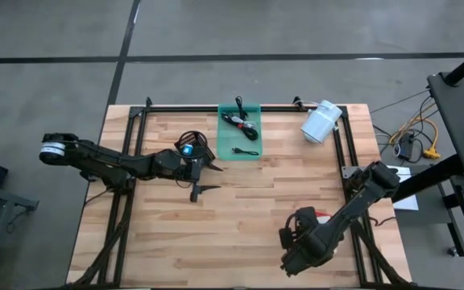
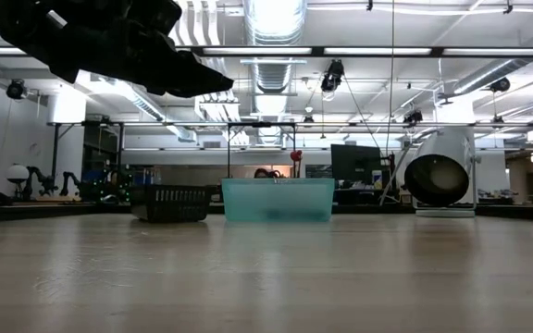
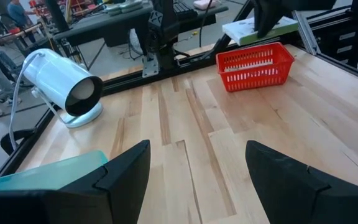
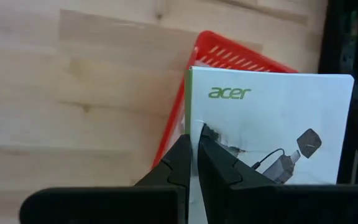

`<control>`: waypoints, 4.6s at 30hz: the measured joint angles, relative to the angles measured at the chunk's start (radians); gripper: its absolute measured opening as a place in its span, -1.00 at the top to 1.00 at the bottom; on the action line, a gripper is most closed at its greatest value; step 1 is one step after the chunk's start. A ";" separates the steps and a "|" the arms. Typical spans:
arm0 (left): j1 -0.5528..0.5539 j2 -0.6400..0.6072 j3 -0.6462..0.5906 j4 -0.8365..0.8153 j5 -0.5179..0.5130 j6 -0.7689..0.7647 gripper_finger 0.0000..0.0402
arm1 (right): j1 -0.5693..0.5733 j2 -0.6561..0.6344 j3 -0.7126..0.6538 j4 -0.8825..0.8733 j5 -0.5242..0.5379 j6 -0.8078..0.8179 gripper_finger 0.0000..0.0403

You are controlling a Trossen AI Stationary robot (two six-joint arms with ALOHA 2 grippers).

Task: Pick and place items into bin
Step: Put the white card reader box into the red bin, then return to Home Position

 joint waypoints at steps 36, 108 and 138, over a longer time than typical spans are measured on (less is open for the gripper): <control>0.000 0.000 0.000 -0.002 0.000 0.000 -0.23 | -0.021 0.008 -0.179 0.142 -0.007 -0.036 0.94; -0.006 -0.053 0.000 -0.085 0.318 -0.038 -0.23 | -0.050 -0.062 -0.450 1.673 0.181 -2.211 0.79; -0.027 -0.084 -0.079 0.039 -0.096 -0.030 -0.23 | -0.509 -1.021 -1.550 2.391 0.001 -2.497 0.79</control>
